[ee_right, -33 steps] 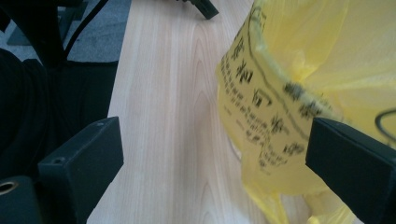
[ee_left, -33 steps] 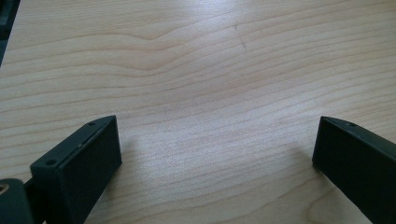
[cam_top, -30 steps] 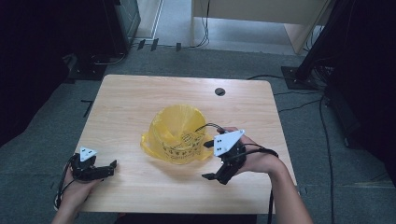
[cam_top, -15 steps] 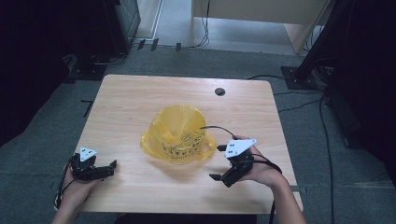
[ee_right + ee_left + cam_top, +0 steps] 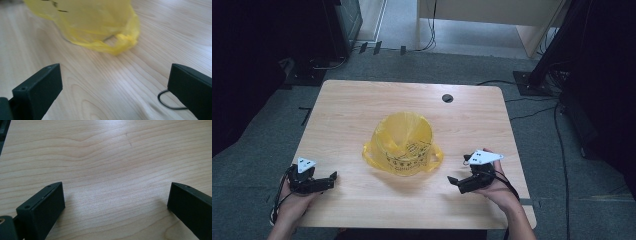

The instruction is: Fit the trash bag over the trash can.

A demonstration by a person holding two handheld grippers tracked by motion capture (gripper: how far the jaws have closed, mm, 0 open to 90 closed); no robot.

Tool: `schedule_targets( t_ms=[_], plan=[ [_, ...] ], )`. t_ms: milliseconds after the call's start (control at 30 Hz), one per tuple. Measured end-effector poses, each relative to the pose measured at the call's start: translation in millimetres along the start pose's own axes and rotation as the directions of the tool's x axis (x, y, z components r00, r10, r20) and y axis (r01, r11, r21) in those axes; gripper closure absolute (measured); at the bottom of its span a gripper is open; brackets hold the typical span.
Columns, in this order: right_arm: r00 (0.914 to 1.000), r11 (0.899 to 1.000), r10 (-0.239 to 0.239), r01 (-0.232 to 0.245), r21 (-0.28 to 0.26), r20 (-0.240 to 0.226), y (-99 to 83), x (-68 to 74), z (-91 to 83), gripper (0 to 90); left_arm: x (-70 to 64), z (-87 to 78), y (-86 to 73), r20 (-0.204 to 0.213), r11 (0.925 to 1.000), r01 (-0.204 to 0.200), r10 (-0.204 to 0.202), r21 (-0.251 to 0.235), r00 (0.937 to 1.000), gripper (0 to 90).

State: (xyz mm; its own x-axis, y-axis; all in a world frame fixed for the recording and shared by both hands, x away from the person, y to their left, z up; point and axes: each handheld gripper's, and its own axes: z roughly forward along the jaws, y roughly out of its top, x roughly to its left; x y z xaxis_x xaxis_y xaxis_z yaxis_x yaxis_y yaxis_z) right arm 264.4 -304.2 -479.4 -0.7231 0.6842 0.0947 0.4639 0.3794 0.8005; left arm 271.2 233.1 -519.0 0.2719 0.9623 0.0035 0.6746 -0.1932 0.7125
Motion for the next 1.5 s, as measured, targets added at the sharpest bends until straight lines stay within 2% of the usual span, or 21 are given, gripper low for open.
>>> schedule_targets(
  t_ms=[167,300,600,833,933,1033,1267,1500],
  plan=[
    [0.9984,0.999,0.047,-0.047,-0.011,0.031,-10.9,-6.3,-6.1,0.0,-0.1,0.0,0.0,0.000,1.0000,0.001,-0.001,0.000,1.0000,0.8],
    [0.9960,0.998,0.064,-0.063,-0.022,0.063,-19.2,-8.3,-10.4,0.0,-0.1,-0.1,0.1,-0.001,1.0000,0.000,0.000,0.001,1.0000,0.8],
    [0.9806,0.990,0.142,-0.137,-0.044,0.135,-37.5,-16.2,-20.2,0.0,-0.2,-0.1,0.0,-0.001,1.0000,0.002,-0.002,0.001,1.0000,0.8],
    [0.9455,0.973,0.229,-0.220,-0.062,0.232,-53.1,-24.8,-30.8,0.0,-0.2,0.0,0.0,-0.001,1.0000,0.002,-0.002,0.000,1.0000,0.8],
    [0.9326,0.969,0.248,-0.241,-0.060,0.262,-60.2,-27.0,-34.7,0.0,-0.2,0.0,0.0,-0.001,1.0000,0.002,-0.002,0.000,1.0000,0.8],
    [0.9155,0.962,0.271,-0.267,-0.057,0.297,-66.6,-29.3,-38.9,0.0,-0.2,0.0,0.0,-0.001,1.0000,0.002,-0.002,0.000,1.0000,0.8],
    [0.8868,0.953,0.300,-0.297,-0.064,0.351,-76.6,-33.0,-48.8,0.0,-0.2,0.0,0.0,-0.001,1.0000,0.002,-0.002,0.000,1.0000,0.8],
    [0.8642,0.946,0.320,-0.316,-0.078,0.388,-85.1,-34.8,-59.5,0.0,-0.2,0.0,0.0,-0.001,1.0000,0.002,-0.002,0.000,1.0000,0.8]
  ],
)
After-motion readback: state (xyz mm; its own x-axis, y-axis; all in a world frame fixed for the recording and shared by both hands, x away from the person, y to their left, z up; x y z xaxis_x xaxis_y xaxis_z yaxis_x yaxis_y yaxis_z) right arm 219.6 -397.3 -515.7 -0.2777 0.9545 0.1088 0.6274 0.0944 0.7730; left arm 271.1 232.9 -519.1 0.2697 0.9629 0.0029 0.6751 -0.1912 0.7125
